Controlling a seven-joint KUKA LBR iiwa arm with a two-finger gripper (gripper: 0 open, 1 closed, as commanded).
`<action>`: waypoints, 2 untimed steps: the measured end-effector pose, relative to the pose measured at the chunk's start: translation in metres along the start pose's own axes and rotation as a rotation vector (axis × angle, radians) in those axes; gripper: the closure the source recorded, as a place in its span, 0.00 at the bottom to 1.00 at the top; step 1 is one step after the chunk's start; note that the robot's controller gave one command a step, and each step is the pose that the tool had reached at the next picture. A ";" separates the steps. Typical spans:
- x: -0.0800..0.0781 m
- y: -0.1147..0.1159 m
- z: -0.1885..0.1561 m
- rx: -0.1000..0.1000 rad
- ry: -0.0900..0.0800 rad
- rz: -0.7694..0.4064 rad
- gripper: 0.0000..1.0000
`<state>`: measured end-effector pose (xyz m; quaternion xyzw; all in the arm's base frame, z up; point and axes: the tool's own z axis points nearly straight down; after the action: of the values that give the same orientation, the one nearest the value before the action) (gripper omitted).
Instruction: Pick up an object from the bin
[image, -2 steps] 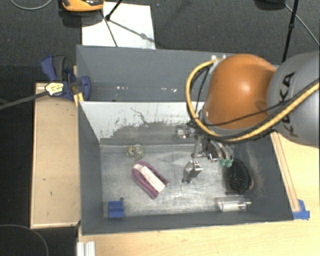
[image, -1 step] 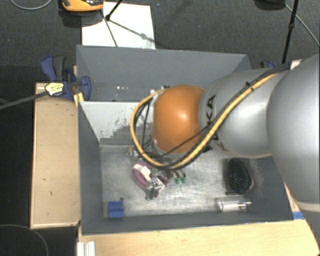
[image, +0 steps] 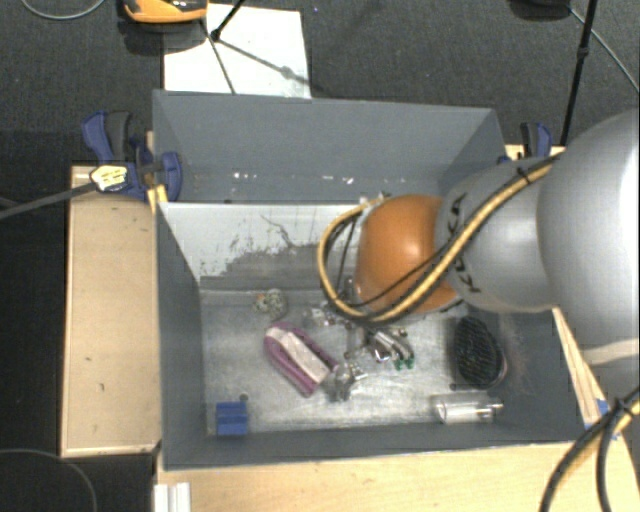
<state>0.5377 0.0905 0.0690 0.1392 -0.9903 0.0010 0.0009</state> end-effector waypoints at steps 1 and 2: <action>-0.002 0.005 -0.005 -0.002 -0.003 -0.006 1.00; -0.002 0.005 -0.005 -0.002 -0.003 -0.005 1.00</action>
Offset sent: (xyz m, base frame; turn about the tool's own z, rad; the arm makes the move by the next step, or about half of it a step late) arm 0.0000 0.0000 0.0000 0.0000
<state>0.5379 0.0961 0.0738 0.1415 -0.9899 -0.0003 -0.0006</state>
